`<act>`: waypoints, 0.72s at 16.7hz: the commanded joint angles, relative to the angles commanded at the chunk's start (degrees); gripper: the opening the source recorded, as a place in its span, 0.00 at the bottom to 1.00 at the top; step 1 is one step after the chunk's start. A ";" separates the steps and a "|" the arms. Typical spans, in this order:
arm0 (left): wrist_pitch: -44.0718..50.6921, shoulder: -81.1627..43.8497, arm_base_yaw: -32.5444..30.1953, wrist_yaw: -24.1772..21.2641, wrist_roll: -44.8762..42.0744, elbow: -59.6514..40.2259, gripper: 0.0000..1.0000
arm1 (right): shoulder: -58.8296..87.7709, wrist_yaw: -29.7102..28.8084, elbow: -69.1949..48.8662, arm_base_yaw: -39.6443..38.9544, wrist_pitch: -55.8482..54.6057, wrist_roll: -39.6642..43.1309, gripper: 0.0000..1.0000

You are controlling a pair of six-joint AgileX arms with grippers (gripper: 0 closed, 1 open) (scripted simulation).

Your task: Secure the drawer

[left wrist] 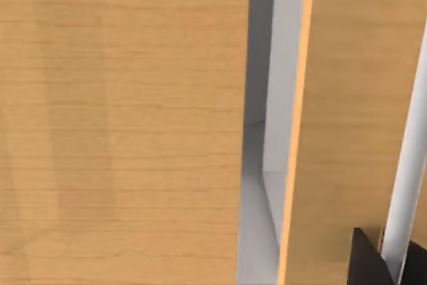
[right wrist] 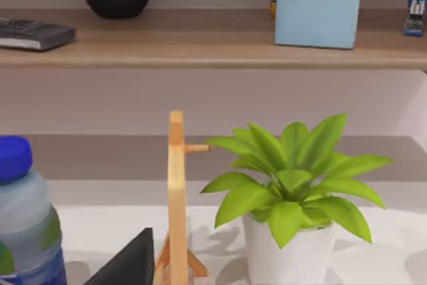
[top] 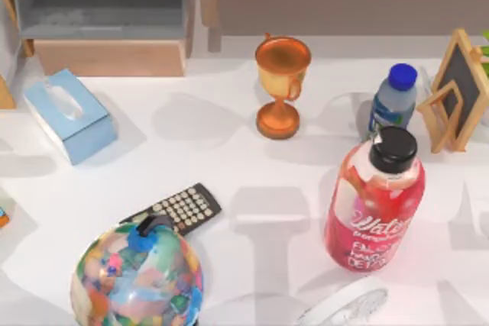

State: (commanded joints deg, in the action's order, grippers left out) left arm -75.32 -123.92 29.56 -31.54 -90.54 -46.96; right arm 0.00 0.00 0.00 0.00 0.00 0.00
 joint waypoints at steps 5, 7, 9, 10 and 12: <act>4.60 -3.64 -3.08 2.89 0.24 -8.12 0.00 | 0.00 0.00 0.00 0.00 0.00 0.00 1.00; 5.11 -4.02 -3.40 3.21 0.28 -8.97 0.00 | 0.00 0.00 0.00 0.00 0.00 0.00 1.00; 5.11 -4.02 -3.40 3.21 0.28 -8.97 0.00 | 0.00 0.00 0.00 0.00 0.00 0.00 1.00; 5.12 -3.90 -3.07 3.09 0.31 -8.66 0.00 | 0.00 0.00 0.00 0.00 0.00 0.00 1.00; 5.50 -4.25 -3.23 3.32 0.26 -9.57 0.00 | 0.00 0.00 0.00 0.00 0.00 0.00 1.00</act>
State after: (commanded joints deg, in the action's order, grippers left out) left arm -69.82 -128.16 26.33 -28.22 -90.28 -56.53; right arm 0.00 0.00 0.00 0.00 0.00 0.00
